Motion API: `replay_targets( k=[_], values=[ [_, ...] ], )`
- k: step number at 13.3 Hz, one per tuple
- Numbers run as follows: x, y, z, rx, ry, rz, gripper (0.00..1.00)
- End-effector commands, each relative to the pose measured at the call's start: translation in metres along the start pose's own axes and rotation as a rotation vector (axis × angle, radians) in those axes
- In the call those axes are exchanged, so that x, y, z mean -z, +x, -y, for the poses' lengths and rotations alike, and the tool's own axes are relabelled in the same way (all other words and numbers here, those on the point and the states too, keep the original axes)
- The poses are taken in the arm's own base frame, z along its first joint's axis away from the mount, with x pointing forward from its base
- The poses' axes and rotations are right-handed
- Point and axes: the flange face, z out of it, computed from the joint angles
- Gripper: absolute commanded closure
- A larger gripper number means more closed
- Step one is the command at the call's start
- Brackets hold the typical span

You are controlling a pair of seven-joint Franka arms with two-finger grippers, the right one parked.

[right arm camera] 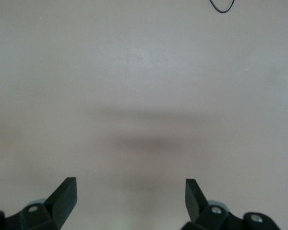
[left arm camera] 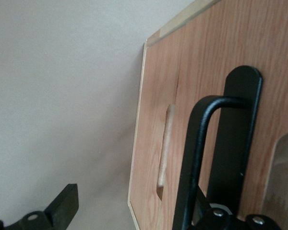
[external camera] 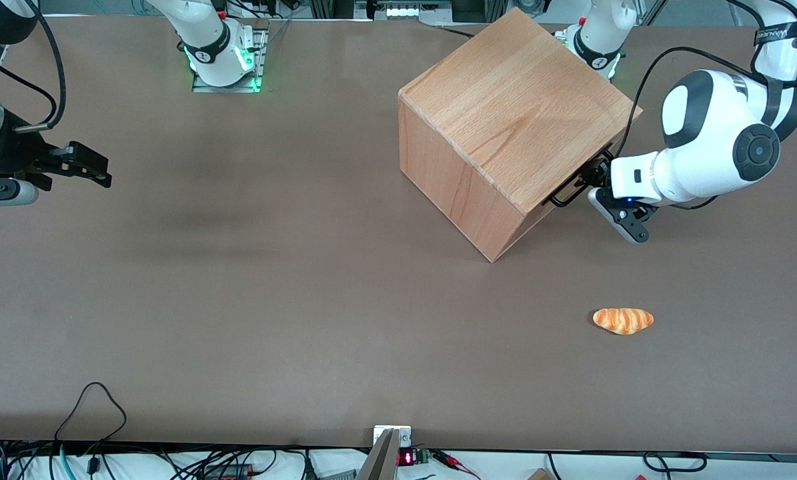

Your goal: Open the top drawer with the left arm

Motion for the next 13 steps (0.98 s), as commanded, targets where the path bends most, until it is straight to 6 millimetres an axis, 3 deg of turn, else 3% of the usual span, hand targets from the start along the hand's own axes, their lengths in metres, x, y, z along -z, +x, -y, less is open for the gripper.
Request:
replay_targets(
  k=[1, 5, 13],
  values=[
    [0.002, -0.003, 0.010, 0.010, -0.002, -0.033, 0.00],
    [0.008, -0.009, 0.030, 0.035, 0.036, -0.074, 0.00],
    [0.022, -0.031, 0.102, 0.152, 0.187, -0.224, 0.00]
  ],
)
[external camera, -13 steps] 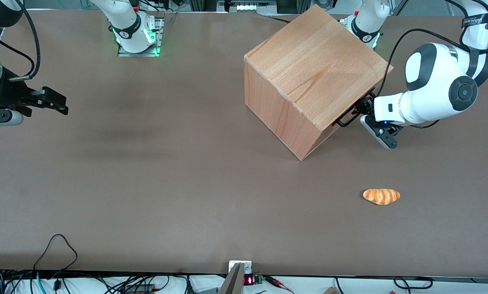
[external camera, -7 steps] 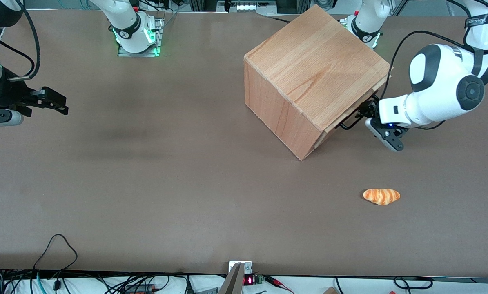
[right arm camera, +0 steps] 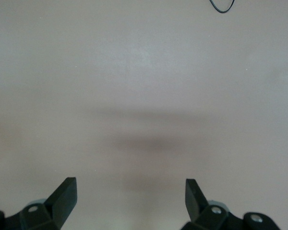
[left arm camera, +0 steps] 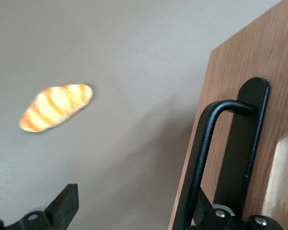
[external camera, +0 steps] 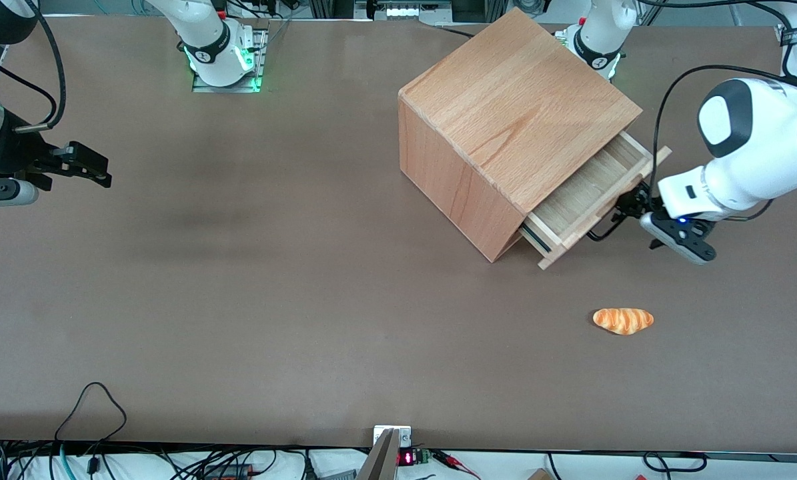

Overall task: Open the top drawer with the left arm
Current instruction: 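Pull the handle with the left gripper, sliding the drawer out of the cabinet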

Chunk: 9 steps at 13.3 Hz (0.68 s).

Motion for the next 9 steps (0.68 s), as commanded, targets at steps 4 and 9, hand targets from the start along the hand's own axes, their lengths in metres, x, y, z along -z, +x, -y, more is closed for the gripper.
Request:
replay_targets(
  k=[4, 9],
  values=[
    [-0.012, -0.021, 0.062, 0.083, 0.074, -0.051, 0.00],
    [0.000, -0.025, 0.097, 0.092, 0.196, -0.093, 0.00]
  ],
)
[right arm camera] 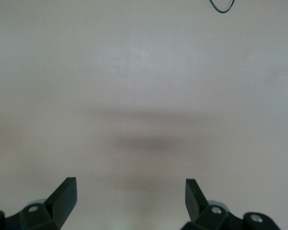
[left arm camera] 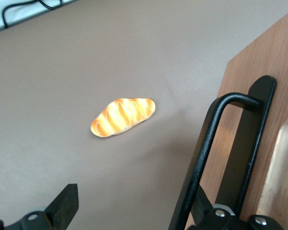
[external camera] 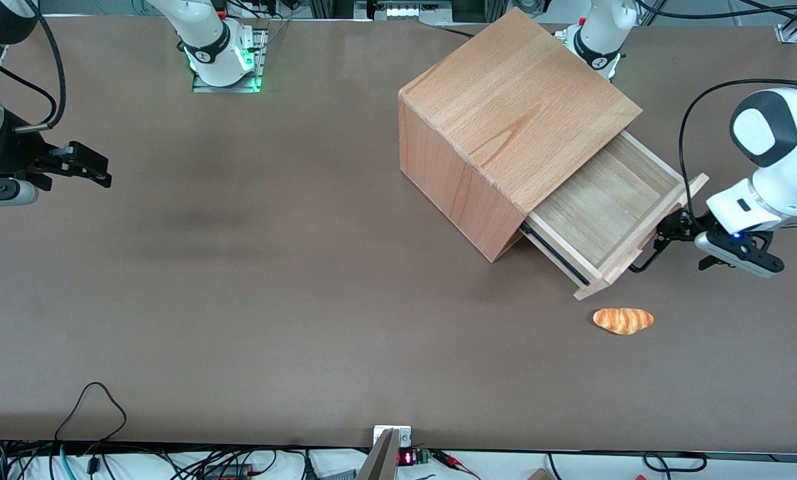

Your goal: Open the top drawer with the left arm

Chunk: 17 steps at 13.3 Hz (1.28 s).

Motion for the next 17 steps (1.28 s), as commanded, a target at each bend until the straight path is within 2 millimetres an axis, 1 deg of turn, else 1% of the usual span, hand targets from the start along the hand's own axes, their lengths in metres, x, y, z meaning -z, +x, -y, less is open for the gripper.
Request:
replay_targets(
  k=[1, 3, 5, 6, 8, 12, 13, 16, 17],
  values=[
    [-0.019, -0.010, 0.031, -0.024, 0.089, 0.006, 0.00],
    [-0.011, -0.006, 0.032, -0.003, 0.092, -0.012, 0.00],
    [0.007, 0.006, 0.033, 0.028, 0.105, -0.044, 0.00],
    [0.012, 0.009, 0.030, 0.028, 0.097, -0.038, 0.00],
    [0.013, 0.008, 0.024, 0.017, 0.063, 0.007, 0.00],
    [0.022, 0.012, 0.015, -0.026, 0.030, 0.093, 0.00],
    [0.024, 0.013, 0.010, -0.038, 0.029, 0.100, 0.00],
    [0.027, 0.011, 0.007, -0.041, 0.015, 0.115, 0.00],
    [0.032, 0.010, 0.004, -0.039, 0.006, 0.122, 0.00]
  ],
)
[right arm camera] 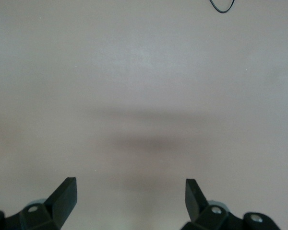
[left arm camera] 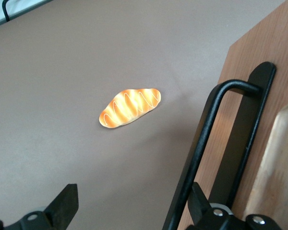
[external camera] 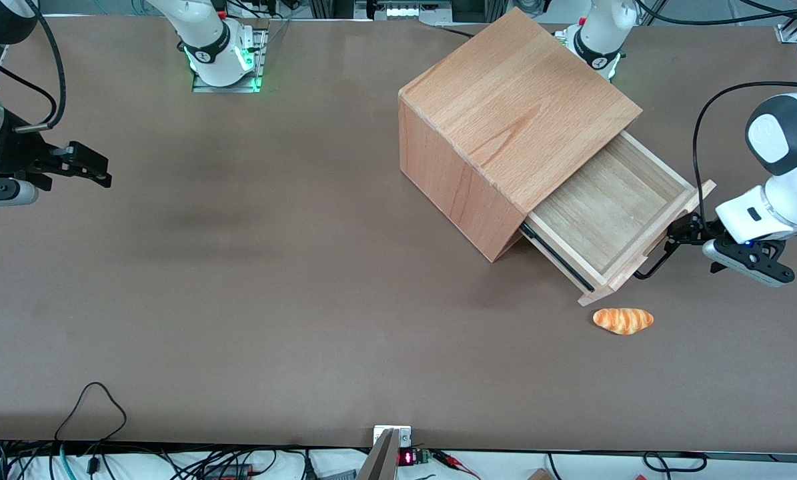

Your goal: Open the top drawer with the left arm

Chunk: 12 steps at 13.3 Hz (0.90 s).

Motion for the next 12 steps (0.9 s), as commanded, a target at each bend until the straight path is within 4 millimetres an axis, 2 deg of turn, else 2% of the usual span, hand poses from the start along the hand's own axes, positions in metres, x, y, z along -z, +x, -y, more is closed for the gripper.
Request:
replay_targets(
  k=[1, 4, 7, 12],
  values=[
    [0.024, -0.008, -0.002, -0.006, -0.004, 0.034, 0.00],
    [0.037, -0.011, -0.008, -0.009, -0.032, 0.062, 0.00],
    [0.061, -0.016, -0.013, -0.006, -0.044, 0.060, 0.00],
    [0.131, -0.033, -0.020, 0.082, 0.006, 0.075, 0.00]
  ],
)
